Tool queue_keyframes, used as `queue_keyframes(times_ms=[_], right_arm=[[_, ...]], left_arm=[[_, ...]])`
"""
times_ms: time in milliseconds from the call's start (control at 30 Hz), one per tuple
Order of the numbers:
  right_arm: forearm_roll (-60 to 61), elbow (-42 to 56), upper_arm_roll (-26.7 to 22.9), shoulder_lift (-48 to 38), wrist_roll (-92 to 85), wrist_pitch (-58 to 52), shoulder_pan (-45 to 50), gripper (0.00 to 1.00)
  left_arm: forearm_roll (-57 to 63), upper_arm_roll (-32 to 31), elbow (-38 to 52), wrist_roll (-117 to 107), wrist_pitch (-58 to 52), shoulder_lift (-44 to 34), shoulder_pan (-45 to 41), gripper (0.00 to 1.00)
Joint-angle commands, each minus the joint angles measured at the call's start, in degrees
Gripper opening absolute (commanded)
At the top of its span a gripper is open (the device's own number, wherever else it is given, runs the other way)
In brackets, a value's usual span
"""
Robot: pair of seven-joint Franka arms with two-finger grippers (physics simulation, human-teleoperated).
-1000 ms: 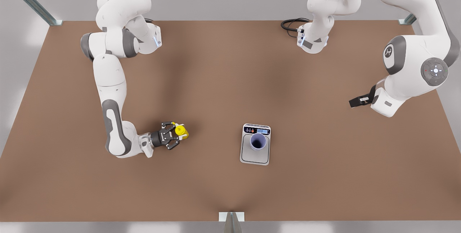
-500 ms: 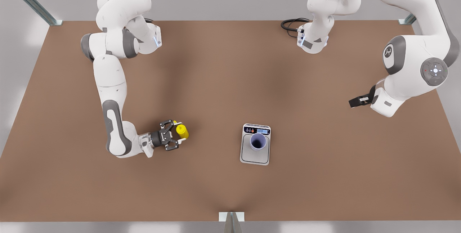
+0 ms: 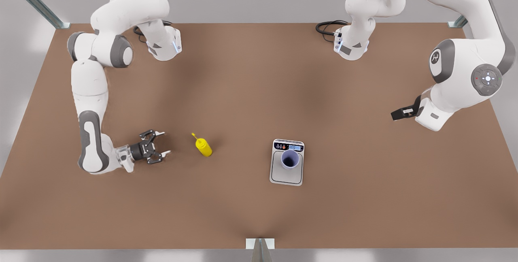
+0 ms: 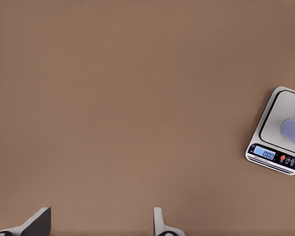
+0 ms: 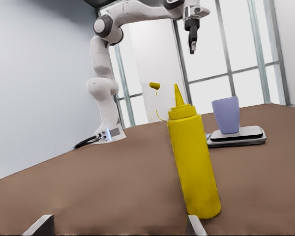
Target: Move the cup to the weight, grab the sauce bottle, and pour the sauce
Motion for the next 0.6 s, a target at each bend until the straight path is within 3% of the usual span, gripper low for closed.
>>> queue_keyframes(times_ms=[0,33,67,100,133,233,267,300,333,367,567], right_arm=[[-3.84,0.78,0.01,-1.87,0.69,-2.58,-3.99,1.00],[-6.76,3.07,-0.34,-6.18,3.93,-5.84,-8.14,1.00],[-6.77,12.63,-0.26,-10.41,22.71,-8.12,-8.41,1.00],[-7.29,21.71,-0.17,-14.79,40.13,-9.45,-5.95,1.00],[-12.73,21.88,-0.70,-21.21,54.11,-3.32,0.72,1.00],[-38.74,21.45,-1.40,-27.63,94.61,16.39,17.25,1.00],[-45.42,14.87,-2.10,-33.07,109.74,19.63,20.50,1.00],[-51.14,1.16,-1.75,-42.56,120.65,28.42,21.92,1.00],[-52.47,-9.21,-1.31,-50.30,125.40,31.06,21.91,1.00],[-52.64,-11.08,-0.35,-51.98,128.22,31.95,21.92,1.00],[-53.70,-7.30,-0.43,-50.75,130.86,30.63,19.54,1.00]], left_arm=[[0.00,0.00,0.00,0.00,-0.08,0.00,0.02,1.00],[0.00,0.00,0.00,0.00,0.00,0.00,0.02,1.00],[0.00,0.00,0.00,0.00,0.00,0.00,0.02,1.00],[0.00,0.00,0.00,0.00,0.00,0.00,0.02,1.00],[0.09,0.00,0.00,0.00,0.00,0.00,0.02,1.00],[0.09,0.00,0.00,0.00,0.00,0.00,0.02,1.00],[0.09,0.00,0.00,0.00,0.00,0.00,0.02,1.00],[0.09,0.00,0.00,0.00,0.00,0.00,0.02,1.00],[0.09,0.00,0.00,0.00,0.00,0.00,0.02,1.00],[0.09,0.00,0.00,0.00,0.00,0.08,0.02,1.00],[0.09,0.00,0.00,0.00,0.00,0.00,0.02,1.00]])
